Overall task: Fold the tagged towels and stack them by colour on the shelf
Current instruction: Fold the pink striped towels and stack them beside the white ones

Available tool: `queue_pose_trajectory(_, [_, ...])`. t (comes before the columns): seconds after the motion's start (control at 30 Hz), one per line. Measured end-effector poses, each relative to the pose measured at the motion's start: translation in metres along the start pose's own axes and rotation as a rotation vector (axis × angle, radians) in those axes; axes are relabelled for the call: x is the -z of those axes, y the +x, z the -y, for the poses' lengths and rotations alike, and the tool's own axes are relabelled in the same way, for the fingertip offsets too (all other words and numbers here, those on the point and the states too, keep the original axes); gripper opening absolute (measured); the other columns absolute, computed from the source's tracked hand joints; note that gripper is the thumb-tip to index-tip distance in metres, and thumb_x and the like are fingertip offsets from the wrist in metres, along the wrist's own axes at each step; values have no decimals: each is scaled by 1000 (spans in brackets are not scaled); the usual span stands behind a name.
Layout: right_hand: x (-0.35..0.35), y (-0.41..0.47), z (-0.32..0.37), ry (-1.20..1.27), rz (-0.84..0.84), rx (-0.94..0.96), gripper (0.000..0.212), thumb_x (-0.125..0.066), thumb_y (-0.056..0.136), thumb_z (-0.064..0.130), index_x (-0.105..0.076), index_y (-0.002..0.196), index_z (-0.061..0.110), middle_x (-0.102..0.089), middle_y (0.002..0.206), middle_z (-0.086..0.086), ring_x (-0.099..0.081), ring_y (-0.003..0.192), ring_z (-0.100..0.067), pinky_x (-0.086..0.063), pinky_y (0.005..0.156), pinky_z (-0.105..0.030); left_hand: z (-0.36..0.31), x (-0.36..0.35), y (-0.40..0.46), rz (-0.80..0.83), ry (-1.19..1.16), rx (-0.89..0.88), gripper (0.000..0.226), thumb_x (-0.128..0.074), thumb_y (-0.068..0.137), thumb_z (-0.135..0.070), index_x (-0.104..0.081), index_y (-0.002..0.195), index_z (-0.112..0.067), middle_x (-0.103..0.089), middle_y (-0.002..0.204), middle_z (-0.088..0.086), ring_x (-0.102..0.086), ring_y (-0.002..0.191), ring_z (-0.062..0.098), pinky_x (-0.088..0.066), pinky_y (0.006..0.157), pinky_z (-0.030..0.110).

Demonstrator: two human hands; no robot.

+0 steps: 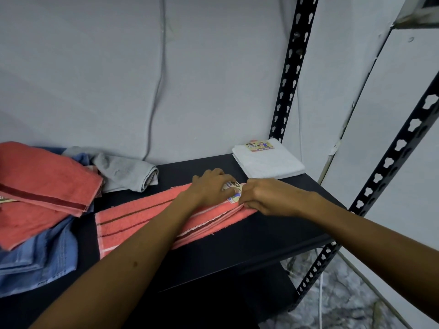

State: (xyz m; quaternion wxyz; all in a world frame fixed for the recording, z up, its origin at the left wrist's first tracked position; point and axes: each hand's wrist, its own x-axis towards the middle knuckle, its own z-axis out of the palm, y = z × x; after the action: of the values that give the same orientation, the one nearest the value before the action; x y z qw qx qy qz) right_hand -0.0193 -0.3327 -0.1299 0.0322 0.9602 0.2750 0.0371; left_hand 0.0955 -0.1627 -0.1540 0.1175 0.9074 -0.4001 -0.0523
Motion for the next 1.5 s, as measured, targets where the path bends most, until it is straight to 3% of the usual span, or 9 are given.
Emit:
queue_pose_trajectory(0.23, [-10, -7, 9, -203, -212, 110, 28, -41, 97, 21, -68, 90, 12, -61, 86, -3, -53, 77, -23, -47, 63, -40, 5, -10, -8, -117, -37, -32, 37, -41, 99, -50, -51, 134, -41, -42, 140, -4, -38, 129, 19, -25, 103, 49])
queue_pose_trajectory(0.43, [-40, -27, 8, -219, -385, 163, 17, -57, 95, 11, -71, 103, 6, -61, 86, -8, -52, 73, -23, -43, 61, -35, 7, -7, -9, -87, -26, -57, 39, -42, 97, -56, -50, 134, -44, -43, 140, -8, -40, 129, 18, -25, 104, 50])
queue_pose_trajectory(0.57, [-31, -28, 9, -176, -285, 169, 24, -55, 90, 9, -71, 107, 10, -60, 88, -5, -53, 75, -21, -45, 61, -32, 11, -2, -11, -18, -31, -72, 42, -37, 97, -60, -45, 138, -50, -43, 145, -15, -39, 136, 14, -25, 106, 57])
queue_pose_trajectory(0.7, [-10, -19, 10, 45, -68, -38, 32, -43, 95, 37, -71, 98, 21, -65, 89, 4, -59, 76, -14, -49, 64, -37, 20, 7, -27, 7, -30, -4, 49, -39, 100, -52, -36, 147, -40, -33, 155, -7, -24, 146, 13, -15, 115, 61])
queue_pose_trajectory(0.93, [4, 42, 25, 263, -332, -270, 32, -53, 95, 40, -73, 111, 21, -73, 104, 5, -63, 95, -16, -51, 82, -38, 56, 8, -89, -200, 173, 135, 43, -44, 95, -53, -56, 130, -29, -55, 125, -5, -46, 124, 15, -36, 104, 48])
queue_pose_trajectory(1.1, [-17, 80, 47, 264, -126, -305, 34, -47, 97, 41, -64, 111, 14, -66, 114, 1, -58, 107, -21, -48, 93, -44, 56, 0, -116, -80, 105, 206, 90, -1, 76, -74, -28, 151, -32, -26, 160, 0, -23, 146, 17, -17, 117, 45])
queue_pose_trajectory(1.27, [-30, 77, 49, 189, 65, -286, 67, -33, 102, 50, -22, 153, 8, -18, 162, -7, -13, 149, -20, -9, 119, -30, 63, -7, -121, 42, 151, 229, 71, -12, 94, -71, -1, 156, -37, 7, 165, -2, 6, 152, 15, 3, 121, 49])
queue_pose_trajectory(1.37, [-33, 75, 45, 127, 190, -250, 78, -21, 99, 62, 2, 156, 15, 10, 164, 1, 12, 150, -14, 7, 118, -30, 67, -3, -127, 97, 163, 254, 77, -8, 86, -78, 6, 153, -44, 14, 164, -5, 14, 151, 16, 10, 119, 52])
queue_pose_trajectory(1.5, [-37, 78, 35, 115, 177, -177, 76, -20, 97, 64, 4, 157, 24, 15, 163, 6, 18, 148, -8, 13, 115, -26, 80, 1, -140, 81, 141, 267, 90, 7, 66, -90, 6, 150, -54, 12, 164, -4, 11, 151, 19, 8, 120, 53])
